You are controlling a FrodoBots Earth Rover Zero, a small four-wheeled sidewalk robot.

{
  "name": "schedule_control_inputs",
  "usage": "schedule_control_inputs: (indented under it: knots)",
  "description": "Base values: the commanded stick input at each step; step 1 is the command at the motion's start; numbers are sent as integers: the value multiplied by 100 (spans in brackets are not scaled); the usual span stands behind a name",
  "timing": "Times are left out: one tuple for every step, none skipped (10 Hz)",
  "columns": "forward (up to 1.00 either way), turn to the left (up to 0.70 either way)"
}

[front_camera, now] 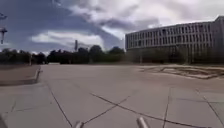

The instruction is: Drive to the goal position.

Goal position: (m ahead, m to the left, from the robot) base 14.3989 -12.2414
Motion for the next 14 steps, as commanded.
schedule_control_inputs:
  knots:
    - [100,-4]
    - [100,-23]
    - [100,-34]
    - [100,-34]
    - [100,-34]
    - [100,-34]
    - [100,-34]
    - [100,-34]
    - [100,-34]
    - [100,-18]
    - [100,0]
    - [100,0]
    - [100,0]
    - [100,0]
